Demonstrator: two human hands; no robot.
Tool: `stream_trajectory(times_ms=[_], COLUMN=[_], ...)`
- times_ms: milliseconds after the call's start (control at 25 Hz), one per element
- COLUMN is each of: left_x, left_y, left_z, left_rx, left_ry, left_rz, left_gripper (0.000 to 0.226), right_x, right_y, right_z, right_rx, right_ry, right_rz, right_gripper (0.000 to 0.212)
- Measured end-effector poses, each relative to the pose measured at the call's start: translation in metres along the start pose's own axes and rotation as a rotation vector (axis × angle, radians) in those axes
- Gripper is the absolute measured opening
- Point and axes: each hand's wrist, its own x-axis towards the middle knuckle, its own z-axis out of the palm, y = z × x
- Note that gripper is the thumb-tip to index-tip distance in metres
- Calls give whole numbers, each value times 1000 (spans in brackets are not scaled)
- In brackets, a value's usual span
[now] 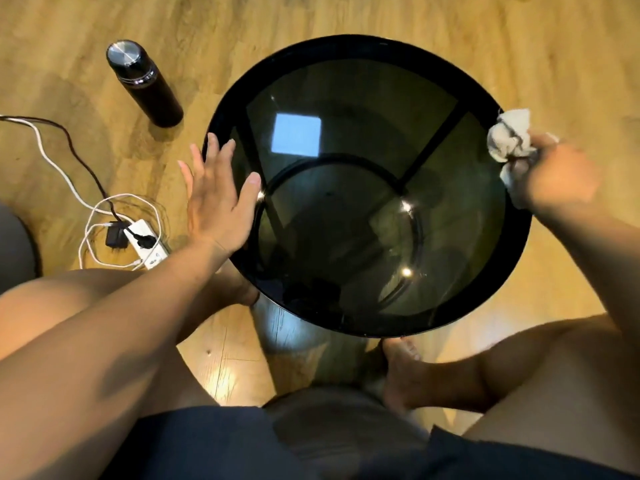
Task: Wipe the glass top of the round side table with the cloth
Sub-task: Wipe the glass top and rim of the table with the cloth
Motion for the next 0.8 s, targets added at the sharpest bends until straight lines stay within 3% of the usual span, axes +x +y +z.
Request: stream_trajectory(times_ms=[160,280,440,600,680,800], left_x=[-1,-2,-4,-4,-4,-4], left_y=[0,2,2,5,6,3], left_z=[-2,-5,-5,-6,-6,-5], left_rx=[-30,-40,-29,35,58,61], left_ry=[5,1,-25,-29,-39,-35], left_rz=[4,12,13,6,4,0], left_gripper=[60,60,60,59,59,60], right_x=[-64,-163,-268,-234,-189,-105], right_y=[-55,-128,-221,-182,-129,-37], right_z=[3,2,-1,1,3,-4], right_rx=[89,138,270,227,149,-61], right_ry=[-9,40,-80,-98,-42,-80], right_rz=[-10,-212,-573,-798,-716,-338], right_gripper=[44,45,51,48,44,47])
